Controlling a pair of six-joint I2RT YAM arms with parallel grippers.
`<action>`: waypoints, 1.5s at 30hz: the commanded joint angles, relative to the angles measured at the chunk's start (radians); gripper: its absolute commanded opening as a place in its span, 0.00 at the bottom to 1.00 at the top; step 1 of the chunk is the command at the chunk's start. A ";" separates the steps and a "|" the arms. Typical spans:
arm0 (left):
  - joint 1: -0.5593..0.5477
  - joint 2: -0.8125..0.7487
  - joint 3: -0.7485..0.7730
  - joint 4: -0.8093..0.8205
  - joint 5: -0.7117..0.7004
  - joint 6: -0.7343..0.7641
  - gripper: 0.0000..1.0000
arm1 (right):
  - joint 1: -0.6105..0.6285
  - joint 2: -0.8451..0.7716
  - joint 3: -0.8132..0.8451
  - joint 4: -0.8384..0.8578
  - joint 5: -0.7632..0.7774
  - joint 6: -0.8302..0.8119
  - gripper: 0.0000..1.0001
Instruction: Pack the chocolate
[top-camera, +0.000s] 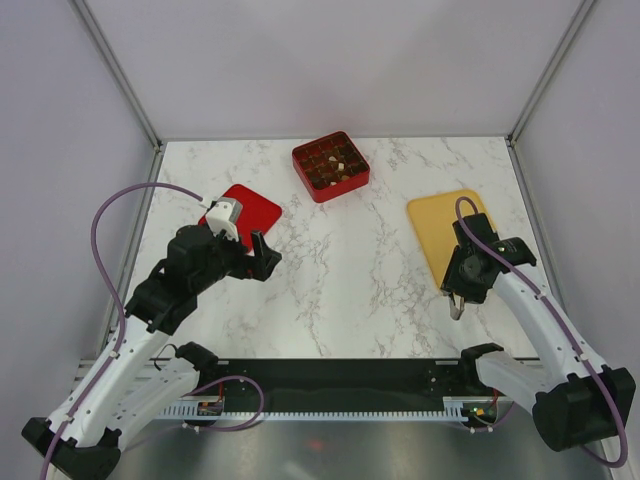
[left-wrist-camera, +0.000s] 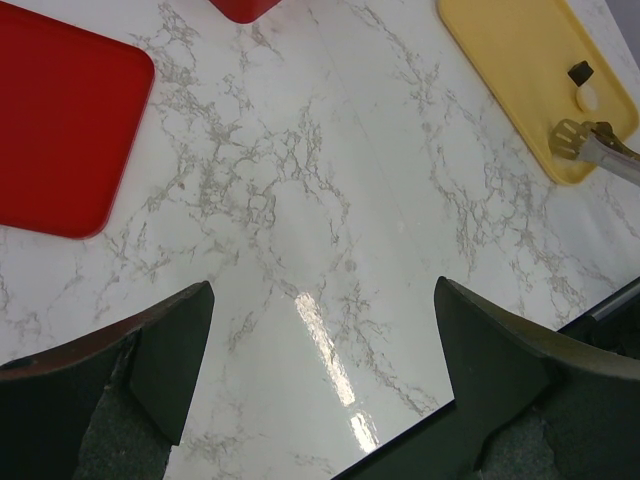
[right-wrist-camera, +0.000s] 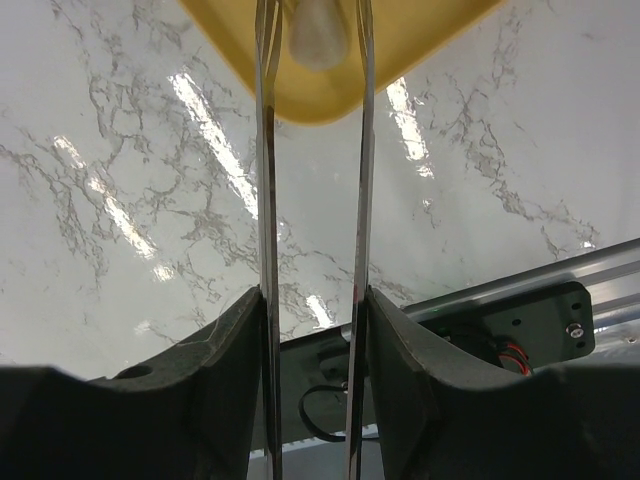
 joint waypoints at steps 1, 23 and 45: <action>0.002 -0.003 0.011 0.013 0.017 0.034 1.00 | -0.001 -0.022 0.039 -0.036 -0.018 -0.016 0.50; 0.002 -0.012 0.008 0.013 0.008 0.032 1.00 | -0.001 0.001 0.074 -0.050 -0.031 -0.062 0.37; 0.002 -0.018 0.010 0.013 -0.021 0.035 1.00 | 0.100 0.539 0.707 0.279 -0.020 -0.147 0.33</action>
